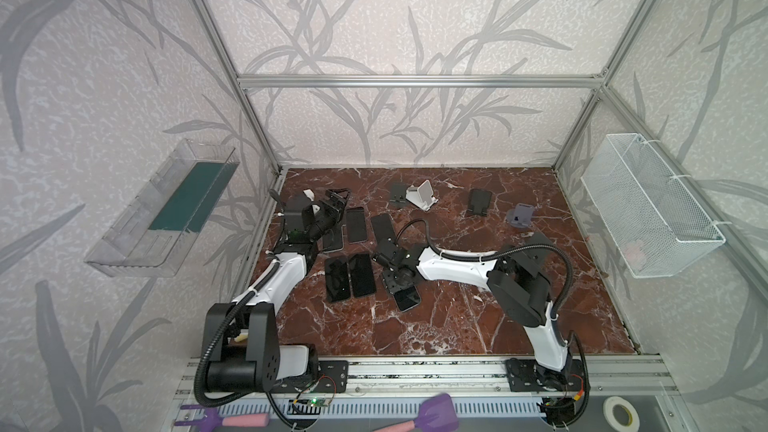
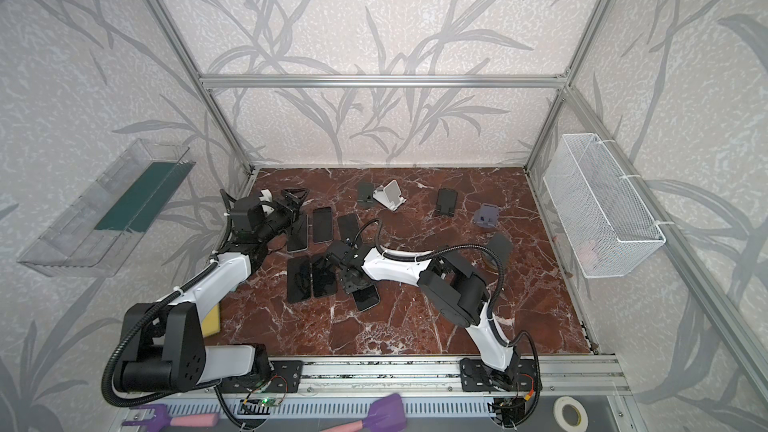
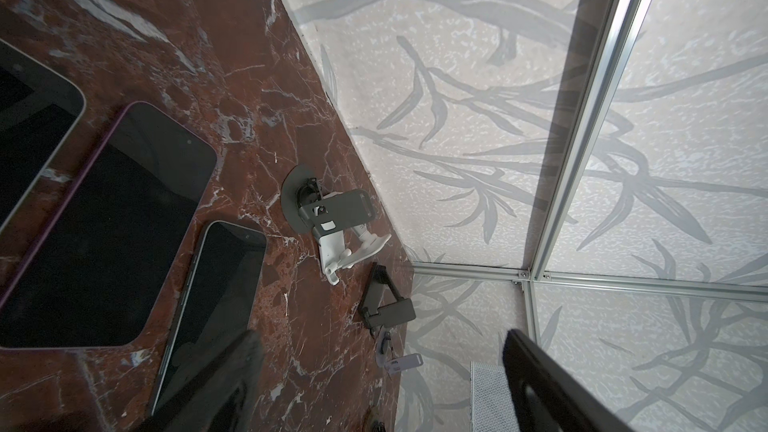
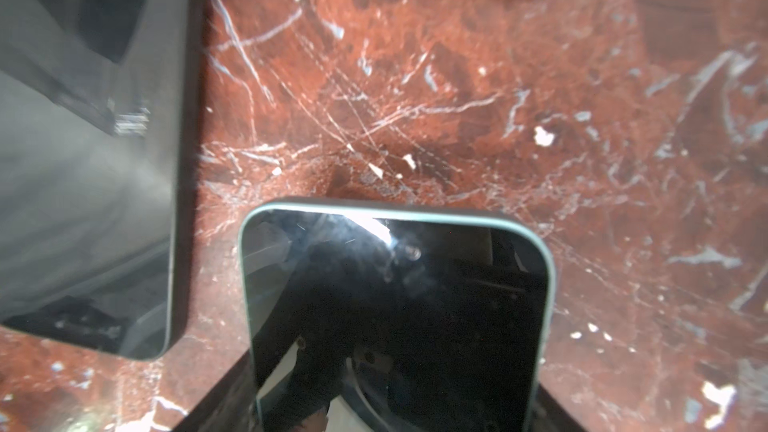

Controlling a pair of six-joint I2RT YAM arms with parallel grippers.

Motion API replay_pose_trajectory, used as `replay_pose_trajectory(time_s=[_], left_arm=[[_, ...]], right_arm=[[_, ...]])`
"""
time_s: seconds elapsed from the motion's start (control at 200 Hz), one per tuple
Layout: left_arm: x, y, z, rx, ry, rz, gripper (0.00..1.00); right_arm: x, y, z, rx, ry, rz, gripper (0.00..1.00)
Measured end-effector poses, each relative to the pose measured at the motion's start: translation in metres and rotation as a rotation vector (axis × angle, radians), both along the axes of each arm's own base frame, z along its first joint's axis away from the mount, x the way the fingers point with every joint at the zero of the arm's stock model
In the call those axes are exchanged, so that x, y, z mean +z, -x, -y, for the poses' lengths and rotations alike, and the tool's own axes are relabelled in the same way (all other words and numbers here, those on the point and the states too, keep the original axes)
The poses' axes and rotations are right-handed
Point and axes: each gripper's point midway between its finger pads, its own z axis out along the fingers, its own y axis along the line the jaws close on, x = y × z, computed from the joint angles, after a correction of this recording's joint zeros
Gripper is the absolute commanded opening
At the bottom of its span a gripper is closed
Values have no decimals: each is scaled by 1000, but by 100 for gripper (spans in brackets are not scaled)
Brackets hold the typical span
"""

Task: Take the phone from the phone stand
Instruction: 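Lower the teal-edged phone flat onto the table and open the right gripper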

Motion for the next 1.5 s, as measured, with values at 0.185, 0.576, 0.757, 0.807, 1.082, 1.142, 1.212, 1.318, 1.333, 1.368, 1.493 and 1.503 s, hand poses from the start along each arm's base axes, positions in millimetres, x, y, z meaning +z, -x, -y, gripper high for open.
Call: replay_pose_trajectory(time_s=[0.185,0.576,0.757,0.807,1.082,1.142,1.212,1.318,1.333,1.368,1.493,1.503], left_arm=[[0,0,0,0,0,1,90],[5,2,1,-4,1,13,90],[6,2,1,-6,2,14,90],[6,2,1,-6,2,14,89],[6,2,1,-8,4,16,89],[7,2,2,-10,4,18,89],[7,2,2,-10,5,20,89],[7,2,2,-12,5,21,89],[7,2,2,-12,5,21,89],[7,2,2,-13,6,21,89],[8,2,2,-13,6,21,89],[8,2,2,-13,6,21,89]], right_arm=[[-1,1,2,35,26,-57,74],[-2,1,0,80,80,-127,74],[-2,-1,-1,77,90,-165,75],[-1,-4,-2,73,89,-174,75],[-1,-8,-3,74,80,-217,77],[-1,-8,-3,74,78,-219,77],[-2,-8,-2,73,78,-219,77],[-1,-8,-3,68,73,-216,75],[-1,-9,-3,66,72,-216,75],[-1,-9,-3,62,71,-215,75],[-1,-10,-3,36,63,-217,74],[-1,-10,-3,34,63,-217,74]])
